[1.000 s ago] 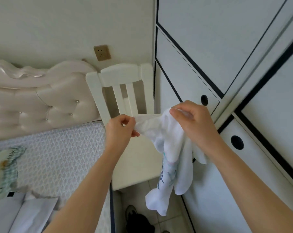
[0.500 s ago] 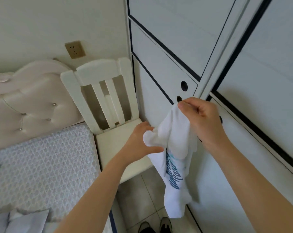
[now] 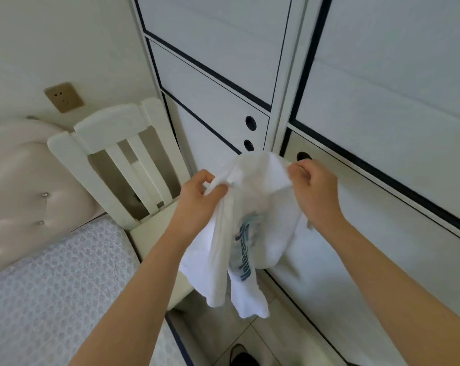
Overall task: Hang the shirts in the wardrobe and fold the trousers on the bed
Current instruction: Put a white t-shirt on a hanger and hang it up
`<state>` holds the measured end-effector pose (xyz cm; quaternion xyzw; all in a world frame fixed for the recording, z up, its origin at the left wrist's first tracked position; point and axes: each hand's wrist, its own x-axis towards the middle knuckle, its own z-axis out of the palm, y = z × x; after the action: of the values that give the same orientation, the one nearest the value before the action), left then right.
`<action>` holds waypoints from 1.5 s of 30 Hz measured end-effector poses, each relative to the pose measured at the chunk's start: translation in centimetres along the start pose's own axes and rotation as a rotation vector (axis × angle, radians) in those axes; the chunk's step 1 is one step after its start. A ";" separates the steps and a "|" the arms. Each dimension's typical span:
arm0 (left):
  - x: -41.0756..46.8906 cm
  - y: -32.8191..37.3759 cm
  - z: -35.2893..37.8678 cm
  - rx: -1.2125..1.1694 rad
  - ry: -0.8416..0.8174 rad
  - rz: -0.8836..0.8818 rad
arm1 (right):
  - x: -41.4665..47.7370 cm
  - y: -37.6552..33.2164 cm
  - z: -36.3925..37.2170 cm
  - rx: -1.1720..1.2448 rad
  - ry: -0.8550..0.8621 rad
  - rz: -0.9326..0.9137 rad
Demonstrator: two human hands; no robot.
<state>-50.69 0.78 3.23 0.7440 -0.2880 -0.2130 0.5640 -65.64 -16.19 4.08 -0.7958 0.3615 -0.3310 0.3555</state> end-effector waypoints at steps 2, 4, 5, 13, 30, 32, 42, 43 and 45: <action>0.1 1.7 0.2 -0.046 0.041 -0.019 | -1.2 0.8 -0.4 -0.102 -0.020 -0.028; 0.1 3.1 0.7 -0.096 0.104 -0.072 | -2.7 1.3 -0.8 -0.180 -0.059 -0.072; 0.0 3.6 1.0 -0.126 0.138 -0.114 | -3.5 1.5 -1.0 -0.205 -0.082 -0.081; -2.6 6.5 4.1 -0.272 0.288 -0.294 | -8.7 3.2 -2.3 -0.145 -0.453 0.068; -20.0 10.9 16.3 0.145 0.243 -0.047 | -18.6 11.1 -16.4 0.766 -0.557 0.948; -21.9 10.3 18.0 0.333 0.159 0.000 | -20.2 11.2 -19.5 0.810 -0.532 0.887; -25.6 7.6 26.1 1.079 -0.574 0.077 | -26.1 12.3 -30.9 0.652 -0.254 0.531; -25.5 7.4 27.1 1.097 -0.640 0.092 | -26.5 12.3 -31.8 0.630 -0.222 0.523; -25.3 7.4 29.1 1.022 -0.723 0.110 | -27.4 12.3 -33.2 0.578 -0.140 0.493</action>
<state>-89.57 -4.57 2.21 0.7847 -0.5637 -0.2575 0.0143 -110.10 -10.83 4.35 -0.5728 0.4087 -0.2684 0.6579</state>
